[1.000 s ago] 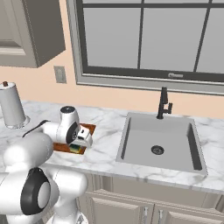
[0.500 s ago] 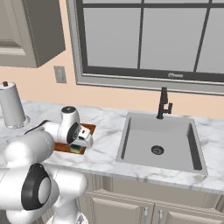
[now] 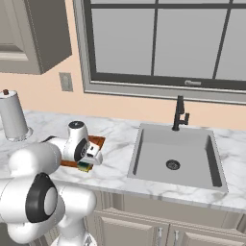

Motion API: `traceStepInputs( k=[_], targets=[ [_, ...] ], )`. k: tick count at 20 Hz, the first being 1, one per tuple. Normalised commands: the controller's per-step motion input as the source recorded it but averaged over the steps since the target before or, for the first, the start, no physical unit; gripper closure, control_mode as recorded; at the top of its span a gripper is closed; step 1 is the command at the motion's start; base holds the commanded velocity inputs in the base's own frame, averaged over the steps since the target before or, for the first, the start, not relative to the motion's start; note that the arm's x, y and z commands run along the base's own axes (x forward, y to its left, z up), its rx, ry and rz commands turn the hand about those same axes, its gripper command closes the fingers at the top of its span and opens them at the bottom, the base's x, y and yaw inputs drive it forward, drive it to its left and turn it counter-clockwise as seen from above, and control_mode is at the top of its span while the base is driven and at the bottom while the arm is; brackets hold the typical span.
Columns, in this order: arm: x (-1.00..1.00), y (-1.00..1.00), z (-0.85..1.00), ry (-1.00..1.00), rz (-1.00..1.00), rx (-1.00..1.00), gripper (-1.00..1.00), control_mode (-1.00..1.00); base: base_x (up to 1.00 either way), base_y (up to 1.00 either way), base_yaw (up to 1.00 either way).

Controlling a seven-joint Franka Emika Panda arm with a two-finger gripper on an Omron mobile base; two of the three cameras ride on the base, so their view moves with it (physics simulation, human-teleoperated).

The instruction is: Pick up the sponge from the counter and clean the cutting board by briefly scrubbing or pressing down on the cutting board. Once finished, release the sponge.

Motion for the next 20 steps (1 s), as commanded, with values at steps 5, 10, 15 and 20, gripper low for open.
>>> traceStepInputs(
  k=[5, 10, 15, 20],
  targets=[
    [0.00, 0.00, 0.00, 0.00, 0.01, 0.00, 1.00, -1.00, 0.00, 0.00, 0.00],
    [0.00, 0.00, 0.00, 0.00, 0.02, 0.00, 1.00, -1.00, 0.00, 0.00, 0.00],
    [0.00, 0.00, 0.00, 0.00, 0.03, 0.00, 1.00, -1.00, 0.00, 0.00, 0.00],
    [0.03, 0.00, 0.08, 0.00, 0.05, 0.00, 1.00, -1.00, 0.00, 0.00, 0.00]
  ],
)
